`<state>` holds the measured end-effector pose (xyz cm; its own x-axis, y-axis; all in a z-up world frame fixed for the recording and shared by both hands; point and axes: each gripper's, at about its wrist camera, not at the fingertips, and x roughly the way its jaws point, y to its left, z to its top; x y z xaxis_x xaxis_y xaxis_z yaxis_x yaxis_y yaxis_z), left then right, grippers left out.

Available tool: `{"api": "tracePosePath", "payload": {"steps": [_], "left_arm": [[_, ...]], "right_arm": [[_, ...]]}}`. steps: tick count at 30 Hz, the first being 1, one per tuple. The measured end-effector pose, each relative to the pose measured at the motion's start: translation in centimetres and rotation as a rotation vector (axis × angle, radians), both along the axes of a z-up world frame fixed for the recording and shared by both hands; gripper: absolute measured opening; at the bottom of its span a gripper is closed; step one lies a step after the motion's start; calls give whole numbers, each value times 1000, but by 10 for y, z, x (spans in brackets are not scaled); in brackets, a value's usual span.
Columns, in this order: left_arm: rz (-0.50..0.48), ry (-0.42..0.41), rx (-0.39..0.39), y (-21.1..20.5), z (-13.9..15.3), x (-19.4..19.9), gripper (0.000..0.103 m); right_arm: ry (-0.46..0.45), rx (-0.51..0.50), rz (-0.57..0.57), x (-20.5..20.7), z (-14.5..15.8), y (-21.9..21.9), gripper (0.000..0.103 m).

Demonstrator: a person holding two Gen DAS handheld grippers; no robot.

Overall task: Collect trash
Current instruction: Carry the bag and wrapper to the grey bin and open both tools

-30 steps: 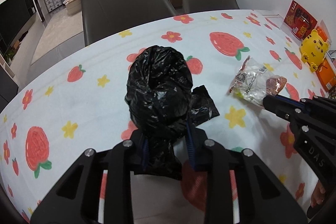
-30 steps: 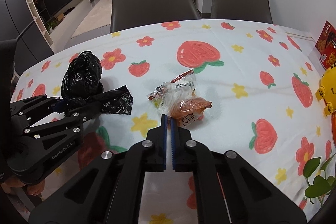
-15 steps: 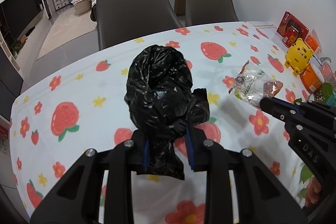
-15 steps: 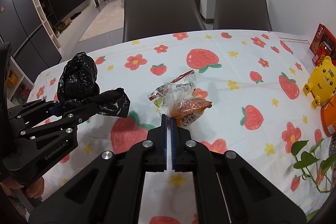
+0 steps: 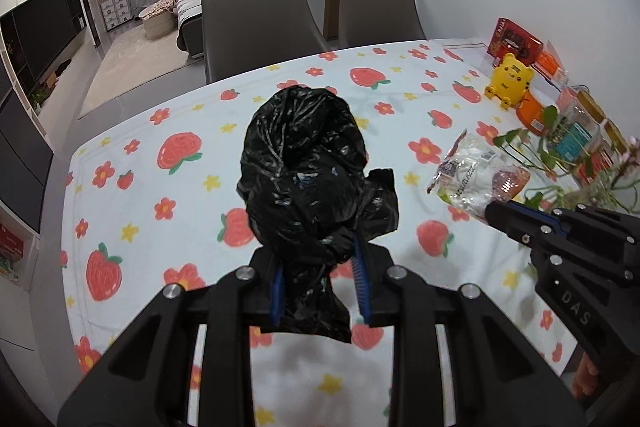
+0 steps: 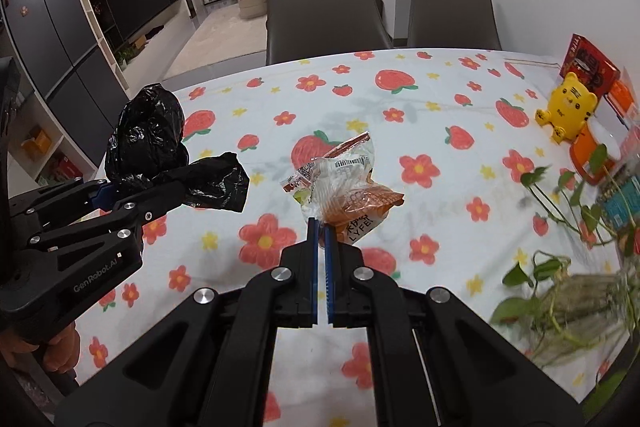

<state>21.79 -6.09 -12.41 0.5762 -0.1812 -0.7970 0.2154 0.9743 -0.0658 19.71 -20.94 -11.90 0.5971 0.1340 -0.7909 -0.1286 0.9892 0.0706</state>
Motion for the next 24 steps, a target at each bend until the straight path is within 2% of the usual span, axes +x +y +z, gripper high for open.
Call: {"api": "tracePosePath", "payload": {"steps": [8, 12, 17, 24], "left_arm": [[-117, -29, -8, -5, 12, -104, 28], [-226, -23, -10, -25, 12, -155, 28], [-393, -12, -15, -68, 13, -210, 28], [-651, -1, -26, -157, 14, -285, 28]], "right_arm": [[-26, 0, -143, -125, 14, 1, 2], [-13, 8, -253, -187, 11, -14, 2], [1, -13, -413, -268, 12, -50, 2], [36, -31, -692, -388, 5, -124, 2]]}}
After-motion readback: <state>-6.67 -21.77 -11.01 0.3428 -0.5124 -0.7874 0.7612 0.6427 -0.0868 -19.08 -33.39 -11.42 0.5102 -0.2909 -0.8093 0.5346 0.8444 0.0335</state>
